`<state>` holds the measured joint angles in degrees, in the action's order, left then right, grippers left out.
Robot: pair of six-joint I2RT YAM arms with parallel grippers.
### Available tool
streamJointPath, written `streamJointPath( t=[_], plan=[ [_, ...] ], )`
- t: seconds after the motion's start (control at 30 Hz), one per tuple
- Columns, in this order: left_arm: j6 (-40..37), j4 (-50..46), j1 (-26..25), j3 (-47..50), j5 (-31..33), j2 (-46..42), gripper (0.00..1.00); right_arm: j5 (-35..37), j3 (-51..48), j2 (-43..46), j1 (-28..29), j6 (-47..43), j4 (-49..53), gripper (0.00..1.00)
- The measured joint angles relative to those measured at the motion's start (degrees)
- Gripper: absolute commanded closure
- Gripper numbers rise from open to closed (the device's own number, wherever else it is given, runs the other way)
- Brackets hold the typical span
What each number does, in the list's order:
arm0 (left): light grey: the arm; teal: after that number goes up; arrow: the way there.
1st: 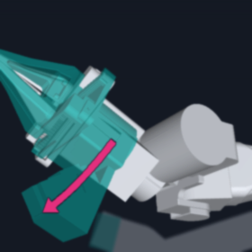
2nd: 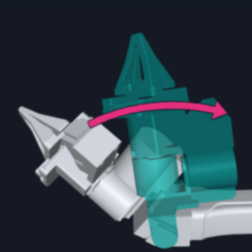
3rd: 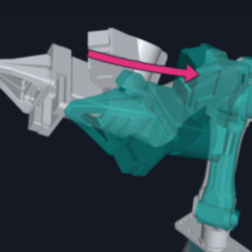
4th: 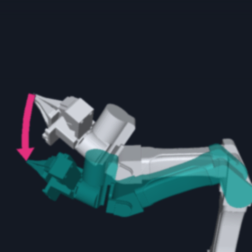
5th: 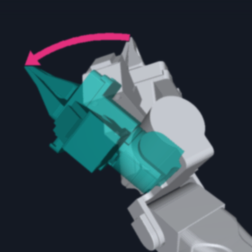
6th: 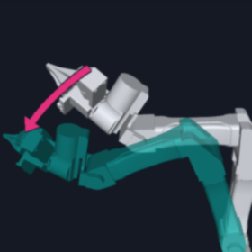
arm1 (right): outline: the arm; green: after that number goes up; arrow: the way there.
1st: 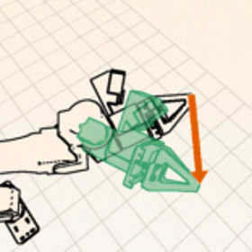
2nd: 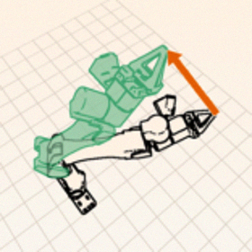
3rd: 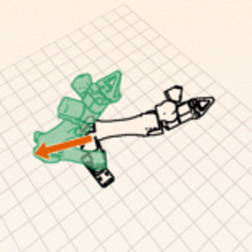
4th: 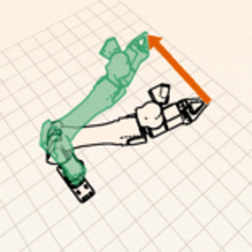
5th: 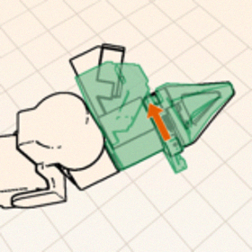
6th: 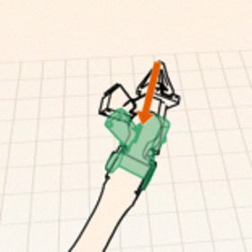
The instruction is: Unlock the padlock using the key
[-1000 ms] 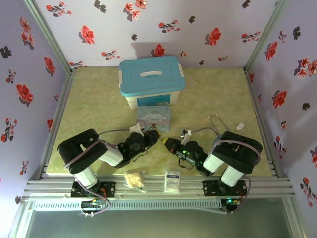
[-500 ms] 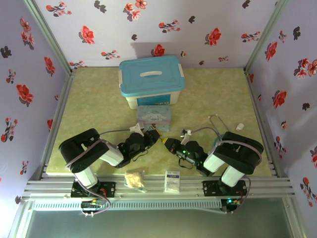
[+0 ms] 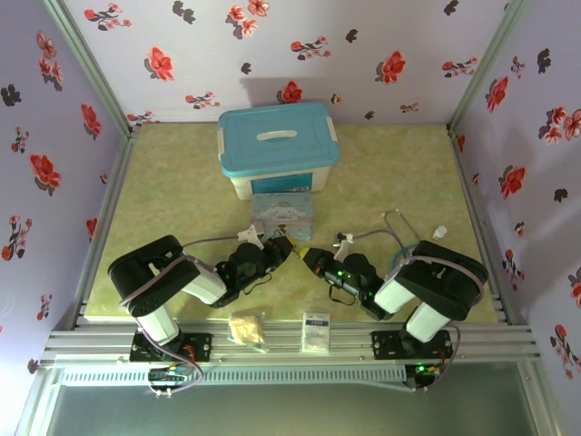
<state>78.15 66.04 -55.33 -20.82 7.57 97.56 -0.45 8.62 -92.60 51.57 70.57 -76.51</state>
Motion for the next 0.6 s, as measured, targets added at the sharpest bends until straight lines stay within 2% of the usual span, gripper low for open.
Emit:
streamJointPath(
  t=[0.53, 0.6],
  plan=[
    [1.36, 0.0, 0.0, 0.33, -0.04, 1.03, 1.0, -0.2, 1.31, -2.71, -0.28, 0.61, -0.85, 1.0],
    [1.49, -0.11, 0.07, 0.33, 0.02, 1.25, 0.95, -0.17, 1.46, -3.56, -0.26, 0.7, -0.94, 1.0]
  ],
)
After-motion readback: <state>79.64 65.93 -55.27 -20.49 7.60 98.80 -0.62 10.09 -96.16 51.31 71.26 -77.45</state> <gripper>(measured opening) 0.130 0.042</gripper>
